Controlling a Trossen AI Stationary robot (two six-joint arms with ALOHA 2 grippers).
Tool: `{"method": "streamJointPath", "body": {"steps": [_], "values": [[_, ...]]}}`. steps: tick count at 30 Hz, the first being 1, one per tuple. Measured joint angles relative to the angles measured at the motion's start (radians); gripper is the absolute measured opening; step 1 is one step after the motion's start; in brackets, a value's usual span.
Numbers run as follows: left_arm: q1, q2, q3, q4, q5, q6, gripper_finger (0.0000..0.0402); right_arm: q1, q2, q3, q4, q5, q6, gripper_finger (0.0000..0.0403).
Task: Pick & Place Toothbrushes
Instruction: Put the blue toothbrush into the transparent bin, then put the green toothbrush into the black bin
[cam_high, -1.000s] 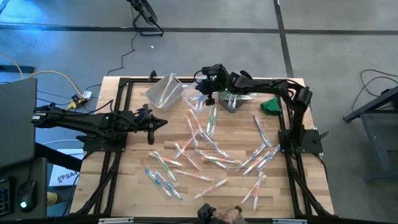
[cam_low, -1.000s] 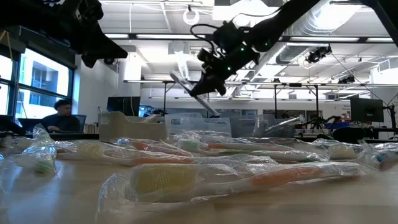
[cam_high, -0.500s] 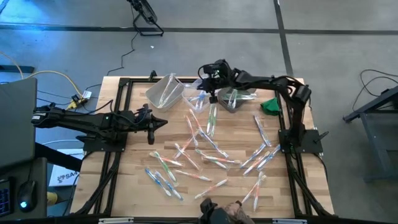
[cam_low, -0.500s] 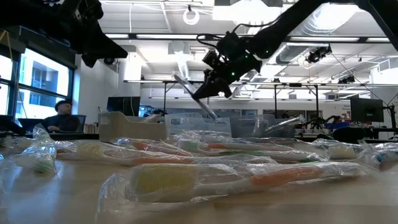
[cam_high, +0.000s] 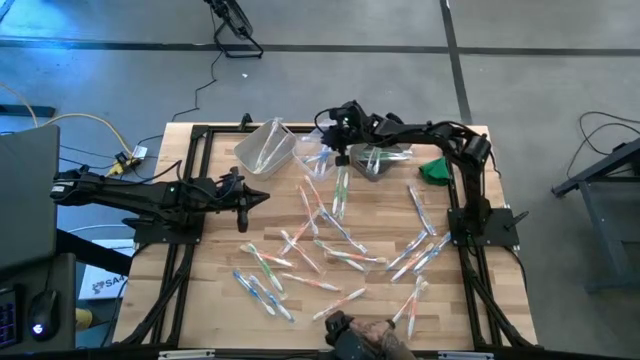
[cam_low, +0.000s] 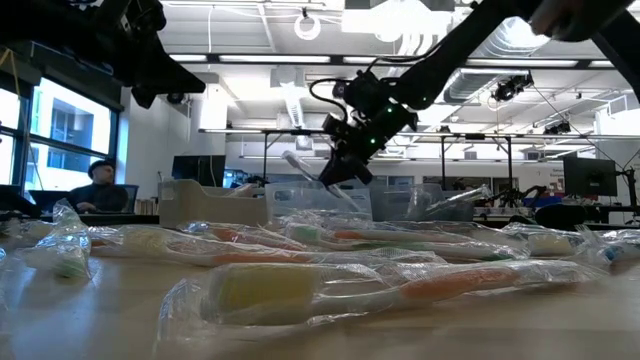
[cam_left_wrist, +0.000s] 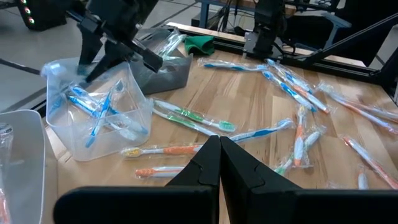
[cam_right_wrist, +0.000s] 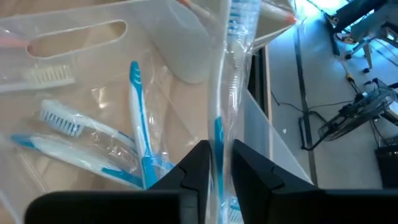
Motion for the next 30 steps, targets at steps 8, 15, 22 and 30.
{"method": "streamJointPath", "body": {"steps": [8,15,22,30], "values": [[0.0,0.0,0.0,0.0,0.0,0.0,0.0,-0.003,0.001,0.0,-0.044,0.018,-0.034,0.012],[0.0,-0.002,0.0,0.0,0.0,0.0,0.0,0.003,0.001,0.0,-0.089,0.077,-0.081,0.017],[0.0,-0.003,0.0,0.001,0.0,0.0,0.0,0.04,-0.056,0.0,-0.1,0.129,-0.099,0.016],[0.0,-0.003,0.0,0.0,0.001,0.043,0.0,0.069,-0.196,0.0,-0.193,0.145,0.008,0.013]]}}
